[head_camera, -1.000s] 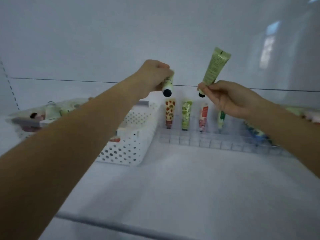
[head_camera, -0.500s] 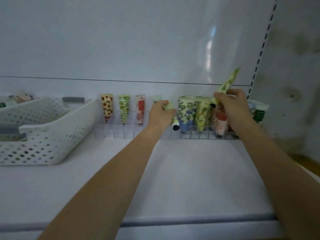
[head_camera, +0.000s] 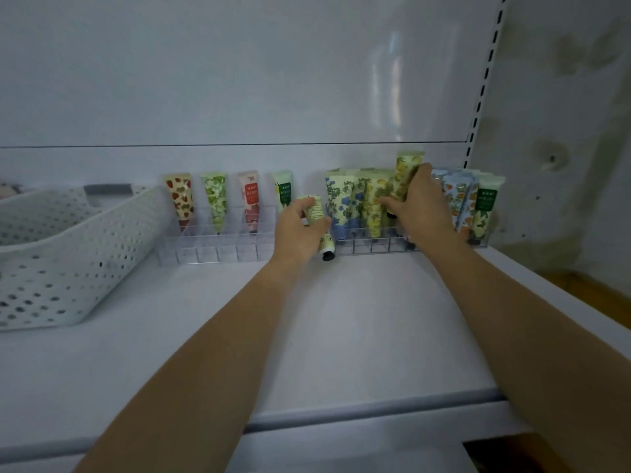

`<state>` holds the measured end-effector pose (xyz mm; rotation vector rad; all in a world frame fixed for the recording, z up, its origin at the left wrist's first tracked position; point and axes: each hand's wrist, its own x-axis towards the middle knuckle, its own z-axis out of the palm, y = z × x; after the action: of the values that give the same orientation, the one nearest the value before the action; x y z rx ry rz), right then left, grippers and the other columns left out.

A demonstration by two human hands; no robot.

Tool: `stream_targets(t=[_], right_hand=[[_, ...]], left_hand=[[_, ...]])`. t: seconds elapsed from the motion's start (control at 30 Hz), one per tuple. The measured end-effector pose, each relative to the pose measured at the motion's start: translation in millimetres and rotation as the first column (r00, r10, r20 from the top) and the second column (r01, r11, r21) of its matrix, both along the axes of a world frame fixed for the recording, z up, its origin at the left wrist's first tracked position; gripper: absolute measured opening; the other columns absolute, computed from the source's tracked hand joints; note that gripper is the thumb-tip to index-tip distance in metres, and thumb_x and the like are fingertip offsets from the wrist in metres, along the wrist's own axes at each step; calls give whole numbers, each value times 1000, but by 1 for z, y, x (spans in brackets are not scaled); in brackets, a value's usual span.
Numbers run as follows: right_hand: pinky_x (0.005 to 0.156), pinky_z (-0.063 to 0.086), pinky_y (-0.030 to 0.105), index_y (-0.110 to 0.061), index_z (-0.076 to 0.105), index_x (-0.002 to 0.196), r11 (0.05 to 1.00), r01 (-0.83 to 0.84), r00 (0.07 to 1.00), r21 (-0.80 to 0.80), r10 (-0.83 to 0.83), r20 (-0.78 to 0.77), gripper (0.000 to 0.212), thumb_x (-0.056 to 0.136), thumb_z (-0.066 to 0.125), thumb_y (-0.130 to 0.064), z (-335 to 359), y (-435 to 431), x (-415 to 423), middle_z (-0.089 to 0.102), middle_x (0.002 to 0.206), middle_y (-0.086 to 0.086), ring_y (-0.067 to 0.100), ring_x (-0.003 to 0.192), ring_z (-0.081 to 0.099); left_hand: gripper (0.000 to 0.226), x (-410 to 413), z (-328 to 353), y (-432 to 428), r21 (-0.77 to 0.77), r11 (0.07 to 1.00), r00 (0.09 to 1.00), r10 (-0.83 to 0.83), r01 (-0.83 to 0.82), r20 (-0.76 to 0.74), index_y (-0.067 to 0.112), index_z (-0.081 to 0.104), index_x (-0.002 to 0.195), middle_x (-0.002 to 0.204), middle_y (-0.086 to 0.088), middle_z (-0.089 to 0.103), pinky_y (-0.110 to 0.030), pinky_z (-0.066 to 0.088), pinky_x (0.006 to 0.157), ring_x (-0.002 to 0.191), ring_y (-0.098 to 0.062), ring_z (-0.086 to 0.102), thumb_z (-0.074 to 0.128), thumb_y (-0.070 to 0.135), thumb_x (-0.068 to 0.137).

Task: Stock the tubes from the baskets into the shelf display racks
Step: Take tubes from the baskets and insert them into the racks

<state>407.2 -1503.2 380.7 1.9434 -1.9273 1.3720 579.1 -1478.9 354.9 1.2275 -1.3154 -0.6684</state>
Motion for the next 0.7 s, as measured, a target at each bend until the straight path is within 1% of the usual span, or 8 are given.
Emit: stream_targets(t=[0.13,0.27,0.33,0.4,0.5,0.53,0.63,0.7], right_hand=[[73,46,41,-3,29,127,999,-35,999,20,34,18,68,81,69,-33,-3,-4,1,55,112,20,36,95,57],[77,48,40,-6,25,135,995,-96,992,-28,98,80,64,86,65,-20,-1,-5,0,57,110,20,33,93,58],[70,50,40,-6,26,136,992,-112,994,-50,113,13,54,90,55,-10,-2,-5,-2,59,98,20,31,81,58],[65,50,41,-7,28,137,986,-163,986,-36,161,-45,52,90,49,-2,-2,-5,-3,60,92,21,31,74,58],[69,51,43,-16,19,146,969,-243,967,45,245,-67,67,89,50,0,-2,-4,-2,57,97,18,31,80,58],[68,50,40,-19,13,148,970,-231,967,74,237,-93,72,89,50,-1,-2,-5,-1,55,97,17,30,80,57],[52,39,31,-23,1,149,979,-171,965,112,189,-181,79,90,48,1,-3,-8,-1,49,85,14,26,68,50],[53,37,29,-23,3,150,980,-162,965,111,181,-190,78,90,48,0,-4,-9,-3,47,89,15,24,70,49]], left_hand=[[46,2,-2,1,2,1000,1000,-9,9,0,12,51,128,129,-7,52,-36,43,100,116,-21,51,65,12,84],[46,4,-2,0,6,1000,1000,-9,9,-10,12,51,128,130,-8,52,-39,44,100,116,-22,52,65,12,84],[45,4,-1,0,3,1000,1000,-16,16,-10,12,51,128,129,-8,52,-38,45,99,115,-22,53,65,11,85],[45,3,-1,0,-2,1000,1000,-27,27,2,11,51,127,128,-8,53,-36,45,98,114,-22,53,65,10,85],[45,2,-1,0,6,999,999,-50,50,17,11,51,128,129,-10,51,-33,46,96,113,-21,53,64,9,85],[45,3,-1,0,7,998,998,-59,58,23,11,51,128,129,-10,51,-31,46,94,111,-20,53,64,9,85],[43,4,-1,1,5,996,995,-88,88,44,11,52,126,126,-9,54,-28,48,85,103,-18,55,64,9,85],[42,6,0,1,10,995,994,-103,102,46,11,53,125,124,-7,54,-29,49,82,103,-19,55,64,8,85]])
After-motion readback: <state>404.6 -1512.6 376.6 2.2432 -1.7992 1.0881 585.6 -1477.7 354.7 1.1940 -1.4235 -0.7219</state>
